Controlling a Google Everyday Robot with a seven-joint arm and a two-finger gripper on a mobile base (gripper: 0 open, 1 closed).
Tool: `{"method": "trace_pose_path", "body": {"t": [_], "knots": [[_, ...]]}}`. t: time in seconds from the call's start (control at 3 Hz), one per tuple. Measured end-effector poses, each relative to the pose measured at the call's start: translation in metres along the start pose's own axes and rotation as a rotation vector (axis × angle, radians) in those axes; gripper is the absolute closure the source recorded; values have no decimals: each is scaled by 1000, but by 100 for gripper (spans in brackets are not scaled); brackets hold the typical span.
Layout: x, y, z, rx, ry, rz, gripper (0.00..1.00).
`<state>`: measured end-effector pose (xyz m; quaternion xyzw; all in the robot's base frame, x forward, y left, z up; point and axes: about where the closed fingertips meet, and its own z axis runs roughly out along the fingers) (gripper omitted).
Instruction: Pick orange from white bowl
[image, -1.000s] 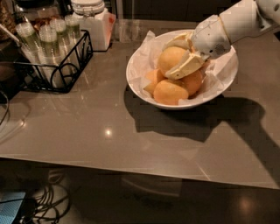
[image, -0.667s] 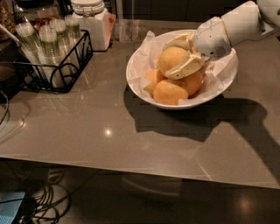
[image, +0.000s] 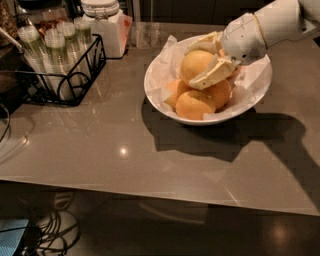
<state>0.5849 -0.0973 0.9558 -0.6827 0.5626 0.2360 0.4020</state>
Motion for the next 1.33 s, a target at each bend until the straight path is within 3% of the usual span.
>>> {"method": "trace_pose_path", "body": {"t": [0.33,0.67,1.0,1.33], "knots": [[-47,27,-32,23,-93,-98,100],[-82,68,-72,78,-191,-164,100],[-82,106,-91,121,-298,-142,100],[-79,112,-99,138,-299,-127,100]]}}
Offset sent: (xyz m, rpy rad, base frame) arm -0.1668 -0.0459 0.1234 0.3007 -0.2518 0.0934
